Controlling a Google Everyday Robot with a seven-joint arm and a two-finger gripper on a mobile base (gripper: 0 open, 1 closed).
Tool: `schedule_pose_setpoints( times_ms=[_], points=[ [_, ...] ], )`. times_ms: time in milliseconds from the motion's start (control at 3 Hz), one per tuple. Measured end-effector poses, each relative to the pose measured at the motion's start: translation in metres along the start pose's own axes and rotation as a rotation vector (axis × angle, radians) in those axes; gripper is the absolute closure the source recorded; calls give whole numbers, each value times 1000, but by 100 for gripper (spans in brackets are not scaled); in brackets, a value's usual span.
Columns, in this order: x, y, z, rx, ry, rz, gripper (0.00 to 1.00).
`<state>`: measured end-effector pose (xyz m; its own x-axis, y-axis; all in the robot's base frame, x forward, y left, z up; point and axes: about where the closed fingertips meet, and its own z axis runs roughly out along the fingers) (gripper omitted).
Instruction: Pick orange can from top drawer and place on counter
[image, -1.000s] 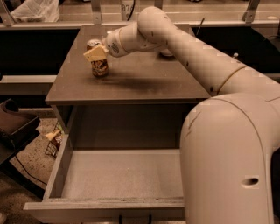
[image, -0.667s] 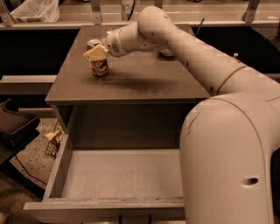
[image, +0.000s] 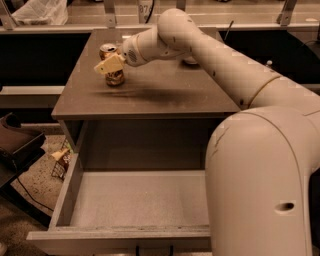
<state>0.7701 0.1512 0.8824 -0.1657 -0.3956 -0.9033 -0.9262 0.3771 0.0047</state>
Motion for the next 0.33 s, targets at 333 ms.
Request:
schedule_pose_setpoints(
  times_ms=[333],
  points=[
    [0, 1, 1, -2, 0, 0, 0]
  ],
)
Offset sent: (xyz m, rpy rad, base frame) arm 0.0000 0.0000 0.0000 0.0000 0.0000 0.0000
